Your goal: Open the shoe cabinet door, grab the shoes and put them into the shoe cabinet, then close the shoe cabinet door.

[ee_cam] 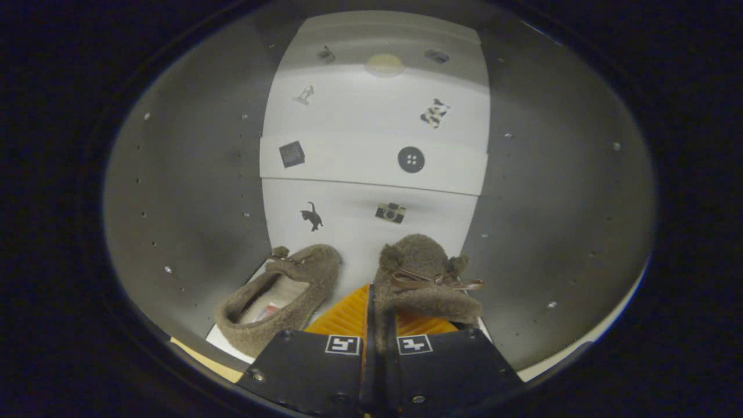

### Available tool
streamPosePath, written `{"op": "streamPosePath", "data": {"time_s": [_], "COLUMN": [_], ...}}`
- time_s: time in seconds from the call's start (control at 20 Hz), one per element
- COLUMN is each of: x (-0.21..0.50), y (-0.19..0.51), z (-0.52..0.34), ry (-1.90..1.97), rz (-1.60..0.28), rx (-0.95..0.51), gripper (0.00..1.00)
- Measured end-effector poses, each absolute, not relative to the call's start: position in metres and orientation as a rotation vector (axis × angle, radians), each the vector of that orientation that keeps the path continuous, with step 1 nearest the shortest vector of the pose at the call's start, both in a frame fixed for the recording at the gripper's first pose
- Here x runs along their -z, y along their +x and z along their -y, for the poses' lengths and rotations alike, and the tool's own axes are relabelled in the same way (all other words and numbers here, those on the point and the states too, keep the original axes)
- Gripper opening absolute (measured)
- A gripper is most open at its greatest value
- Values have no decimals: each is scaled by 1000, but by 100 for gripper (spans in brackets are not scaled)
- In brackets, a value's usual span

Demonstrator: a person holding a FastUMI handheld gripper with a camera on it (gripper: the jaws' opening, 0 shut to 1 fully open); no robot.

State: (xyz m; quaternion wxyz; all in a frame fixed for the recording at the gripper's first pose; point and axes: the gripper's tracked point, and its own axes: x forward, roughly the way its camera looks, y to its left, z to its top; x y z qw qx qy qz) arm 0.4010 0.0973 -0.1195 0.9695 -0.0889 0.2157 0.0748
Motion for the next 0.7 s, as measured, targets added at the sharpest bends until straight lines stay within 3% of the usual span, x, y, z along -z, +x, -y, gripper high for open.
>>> {"op": "streamPosePath", "data": {"time_s": [0.4, 0.7], "x": [150, 163], "y": [434, 435], "z": [-101, -112], "ry": [-221, -251], "rz": [-462, -530], "rx": [-140, -160], "gripper": [12, 27]}}
